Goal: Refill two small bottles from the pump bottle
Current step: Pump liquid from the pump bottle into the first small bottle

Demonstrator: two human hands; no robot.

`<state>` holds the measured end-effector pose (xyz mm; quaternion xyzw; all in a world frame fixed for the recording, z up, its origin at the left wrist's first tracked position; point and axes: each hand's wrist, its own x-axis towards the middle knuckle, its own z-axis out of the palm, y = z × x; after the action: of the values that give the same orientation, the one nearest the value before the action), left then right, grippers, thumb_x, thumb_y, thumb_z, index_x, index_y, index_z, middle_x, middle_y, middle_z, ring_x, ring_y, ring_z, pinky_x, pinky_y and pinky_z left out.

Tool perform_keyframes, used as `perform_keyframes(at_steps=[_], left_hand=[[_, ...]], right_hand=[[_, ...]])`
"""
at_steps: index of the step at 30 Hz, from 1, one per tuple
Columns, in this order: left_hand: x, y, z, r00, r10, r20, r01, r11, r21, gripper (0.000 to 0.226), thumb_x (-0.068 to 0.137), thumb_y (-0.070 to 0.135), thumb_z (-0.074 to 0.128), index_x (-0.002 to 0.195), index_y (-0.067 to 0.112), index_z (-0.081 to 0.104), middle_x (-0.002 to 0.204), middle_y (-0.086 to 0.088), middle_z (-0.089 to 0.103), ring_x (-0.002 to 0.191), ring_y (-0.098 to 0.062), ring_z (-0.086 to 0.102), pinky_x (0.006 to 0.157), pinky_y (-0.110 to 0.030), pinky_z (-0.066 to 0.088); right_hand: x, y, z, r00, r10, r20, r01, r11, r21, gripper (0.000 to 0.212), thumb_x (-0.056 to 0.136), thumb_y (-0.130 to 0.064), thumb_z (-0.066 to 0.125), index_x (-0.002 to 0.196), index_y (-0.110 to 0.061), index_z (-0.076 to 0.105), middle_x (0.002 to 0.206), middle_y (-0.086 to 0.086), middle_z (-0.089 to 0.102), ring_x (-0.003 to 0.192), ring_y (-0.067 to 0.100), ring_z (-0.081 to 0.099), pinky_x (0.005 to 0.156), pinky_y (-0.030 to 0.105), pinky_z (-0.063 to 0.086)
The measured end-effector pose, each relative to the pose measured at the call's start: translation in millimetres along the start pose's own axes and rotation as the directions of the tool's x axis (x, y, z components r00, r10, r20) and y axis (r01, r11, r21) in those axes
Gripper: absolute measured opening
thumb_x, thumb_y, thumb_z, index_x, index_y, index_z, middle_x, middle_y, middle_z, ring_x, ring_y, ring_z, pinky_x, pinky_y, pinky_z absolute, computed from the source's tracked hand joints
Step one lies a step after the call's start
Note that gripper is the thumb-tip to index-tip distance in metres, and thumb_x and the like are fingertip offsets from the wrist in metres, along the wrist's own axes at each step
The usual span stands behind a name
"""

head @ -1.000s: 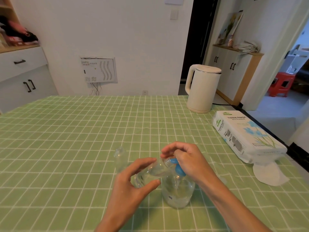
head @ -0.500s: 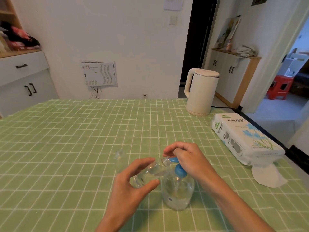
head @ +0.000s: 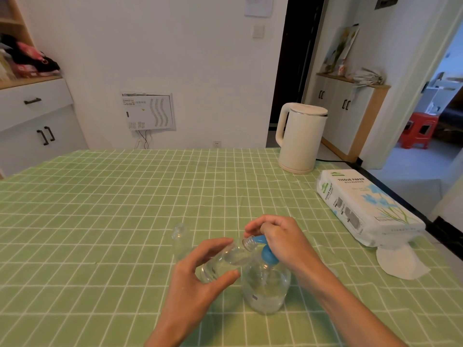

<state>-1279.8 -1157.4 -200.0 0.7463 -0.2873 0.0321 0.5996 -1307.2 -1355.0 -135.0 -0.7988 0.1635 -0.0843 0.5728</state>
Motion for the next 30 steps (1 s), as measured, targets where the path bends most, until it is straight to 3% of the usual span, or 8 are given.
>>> perform_keyframes(at_steps=[2, 5, 11, 16, 20, 26, 30], left_hand=[[0, 1, -1, 1.000, 0.002, -0.002, -0.002, 1.000, -0.003, 0.057, 0.074, 0.008, 0.094, 0.116, 0.041, 0.075, 0.116, 0.015, 0.079, 0.113, -0.008, 0.073, 0.098, -0.012, 0.050], [1, 5, -1, 1.000, 0.011, -0.023, -0.011, 1.000, -0.028, 0.052, 0.070, 0.029, 0.091, 0.116, 0.045, 0.073, 0.116, 0.016, 0.078, 0.112, -0.006, 0.073, 0.096, -0.010, 0.050], [3, 6, 2, 1.000, 0.015, -0.017, -0.016, 0.999, -0.051, 0.050, 0.069, 0.038, 0.086, 0.117, 0.046, 0.073, 0.116, 0.017, 0.078, 0.112, -0.005, 0.073, 0.095, -0.009, 0.050], [2, 0, 3, 1.000, 0.009, -0.012, -0.009, 1.000, -0.020, 0.055, 0.072, 0.021, 0.095, 0.117, 0.044, 0.073, 0.116, 0.017, 0.079, 0.113, -0.005, 0.072, 0.097, -0.010, 0.050], [0, -2, 3, 1.000, -0.003, -0.008, 0.003, 1.000, -0.012, 0.060, 0.073, 0.005, 0.094, 0.115, 0.043, 0.074, 0.116, 0.016, 0.079, 0.113, -0.005, 0.072, 0.097, -0.009, 0.049], [0, 3, 3, 1.000, 0.002, -0.003, -0.003, 1.000, -0.030, 0.059, 0.074, 0.007, 0.094, 0.115, 0.044, 0.074, 0.115, 0.017, 0.079, 0.113, -0.003, 0.072, 0.096, -0.008, 0.049], [2, 3, 2, 1.000, 0.015, -0.002, -0.015, 1.000, -0.022, 0.059, 0.073, 0.008, 0.095, 0.115, 0.044, 0.074, 0.116, 0.015, 0.079, 0.113, -0.005, 0.072, 0.098, -0.010, 0.050]], right_hand=[[1, -2, -2, 1.000, -0.009, -0.005, 0.009, 1.000, -0.011, 0.040, 0.100, -0.003, 0.048, 0.086, -0.020, 0.082, 0.086, -0.008, 0.082, 0.085, -0.004, 0.075, 0.078, 0.014, 0.051], [2, -3, -4, 1.000, -0.017, 0.008, 0.017, 0.999, -0.029, 0.039, 0.100, -0.003, 0.048, 0.087, -0.020, 0.081, 0.088, -0.008, 0.082, 0.088, -0.003, 0.075, 0.082, 0.015, 0.052], [2, 1, -3, 0.999, -0.023, 0.025, 0.022, 1.000, 0.021, 0.043, 0.099, 0.001, 0.045, 0.087, -0.018, 0.081, 0.087, -0.005, 0.083, 0.087, -0.002, 0.076, 0.069, 0.002, 0.049], [2, 6, 4, 0.999, -0.007, 0.032, 0.006, 0.999, 0.045, 0.045, 0.095, 0.007, 0.043, 0.084, -0.016, 0.081, 0.085, 0.001, 0.083, 0.089, 0.007, 0.078, 0.084, 0.020, 0.055], [1, 6, 4, 1.000, -0.001, 0.016, 0.001, 1.000, 0.027, 0.045, 0.097, 0.004, 0.043, 0.083, -0.017, 0.081, 0.087, 0.001, 0.083, 0.091, 0.010, 0.078, 0.091, 0.027, 0.057], [-1, -2, -1, 1.000, -0.001, 0.004, 0.001, 1.000, -0.007, 0.040, 0.101, -0.005, 0.047, 0.086, -0.020, 0.081, 0.088, -0.007, 0.083, 0.087, -0.002, 0.076, 0.078, 0.013, 0.050], [-1, -5, -4, 1.000, -0.019, -0.003, 0.019, 1.000, -0.023, 0.037, 0.101, -0.007, 0.050, 0.087, -0.020, 0.081, 0.088, -0.008, 0.083, 0.088, -0.003, 0.076, 0.078, 0.013, 0.051]])
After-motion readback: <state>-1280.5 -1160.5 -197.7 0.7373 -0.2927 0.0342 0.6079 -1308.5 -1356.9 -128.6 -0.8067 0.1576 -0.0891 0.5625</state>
